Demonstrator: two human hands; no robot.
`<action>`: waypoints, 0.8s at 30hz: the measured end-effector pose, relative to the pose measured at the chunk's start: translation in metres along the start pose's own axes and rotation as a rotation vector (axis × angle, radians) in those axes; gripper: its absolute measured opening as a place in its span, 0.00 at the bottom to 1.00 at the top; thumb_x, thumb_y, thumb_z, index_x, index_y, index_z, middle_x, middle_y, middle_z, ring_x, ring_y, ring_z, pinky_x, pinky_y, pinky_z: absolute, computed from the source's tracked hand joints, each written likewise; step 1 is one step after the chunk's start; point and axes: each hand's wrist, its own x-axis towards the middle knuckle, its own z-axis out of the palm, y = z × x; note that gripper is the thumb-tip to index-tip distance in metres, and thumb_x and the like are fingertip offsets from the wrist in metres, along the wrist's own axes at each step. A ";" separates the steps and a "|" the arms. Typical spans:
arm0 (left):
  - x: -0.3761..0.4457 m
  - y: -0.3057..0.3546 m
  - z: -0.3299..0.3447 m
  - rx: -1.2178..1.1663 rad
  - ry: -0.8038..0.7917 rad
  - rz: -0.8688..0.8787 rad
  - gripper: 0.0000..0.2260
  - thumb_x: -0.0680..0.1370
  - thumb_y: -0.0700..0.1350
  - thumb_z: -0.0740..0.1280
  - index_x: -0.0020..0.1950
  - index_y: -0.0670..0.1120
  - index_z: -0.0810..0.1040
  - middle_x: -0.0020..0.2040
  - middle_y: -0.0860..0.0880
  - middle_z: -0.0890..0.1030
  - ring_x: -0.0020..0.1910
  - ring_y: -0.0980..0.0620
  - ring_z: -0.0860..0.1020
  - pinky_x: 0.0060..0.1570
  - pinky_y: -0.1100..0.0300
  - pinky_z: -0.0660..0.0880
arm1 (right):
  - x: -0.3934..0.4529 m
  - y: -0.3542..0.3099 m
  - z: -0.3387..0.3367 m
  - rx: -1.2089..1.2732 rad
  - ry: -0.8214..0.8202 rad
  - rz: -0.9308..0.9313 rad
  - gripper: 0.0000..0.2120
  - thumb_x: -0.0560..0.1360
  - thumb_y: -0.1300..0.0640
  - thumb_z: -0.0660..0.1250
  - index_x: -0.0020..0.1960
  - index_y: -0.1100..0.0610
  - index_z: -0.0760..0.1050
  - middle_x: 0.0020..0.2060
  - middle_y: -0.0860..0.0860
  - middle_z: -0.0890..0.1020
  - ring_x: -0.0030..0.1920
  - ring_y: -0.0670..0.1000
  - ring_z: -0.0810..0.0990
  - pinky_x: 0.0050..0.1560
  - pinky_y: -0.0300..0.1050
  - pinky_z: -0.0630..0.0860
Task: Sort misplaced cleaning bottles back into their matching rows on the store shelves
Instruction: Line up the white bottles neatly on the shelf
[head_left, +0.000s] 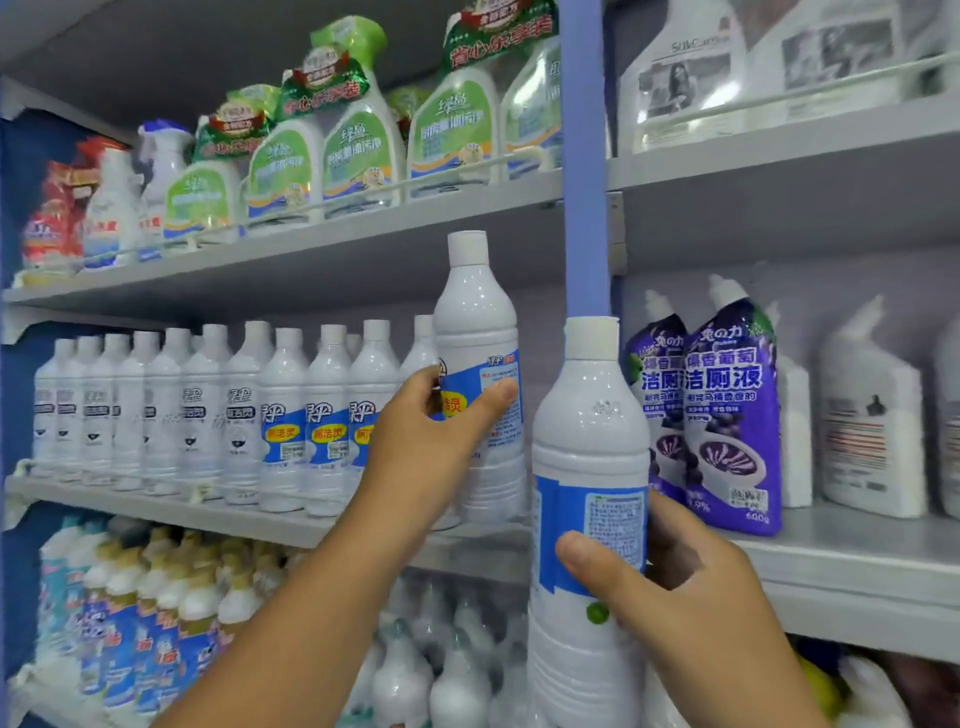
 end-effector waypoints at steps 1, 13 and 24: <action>0.008 -0.005 0.002 -0.004 -0.022 -0.001 0.15 0.73 0.59 0.75 0.56 0.56 0.81 0.47 0.57 0.87 0.45 0.60 0.85 0.49 0.58 0.81 | 0.002 -0.001 0.005 -0.014 0.024 -0.007 0.21 0.54 0.46 0.76 0.48 0.46 0.85 0.41 0.46 0.88 0.38 0.47 0.87 0.35 0.35 0.79; 0.055 -0.039 0.022 -0.145 -0.265 -0.104 0.17 0.72 0.58 0.77 0.56 0.53 0.79 0.46 0.55 0.85 0.41 0.59 0.84 0.38 0.63 0.78 | 0.003 -0.001 0.049 -0.182 0.263 -0.084 0.20 0.57 0.44 0.82 0.48 0.35 0.83 0.42 0.44 0.88 0.43 0.44 0.86 0.39 0.34 0.80; 0.057 -0.041 0.061 0.038 -0.519 -0.075 0.20 0.76 0.51 0.73 0.60 0.51 0.65 0.48 0.54 0.75 0.44 0.55 0.75 0.47 0.55 0.74 | -0.005 -0.003 0.056 -0.290 0.418 -0.035 0.18 0.53 0.45 0.76 0.43 0.41 0.86 0.40 0.44 0.88 0.38 0.43 0.86 0.34 0.32 0.78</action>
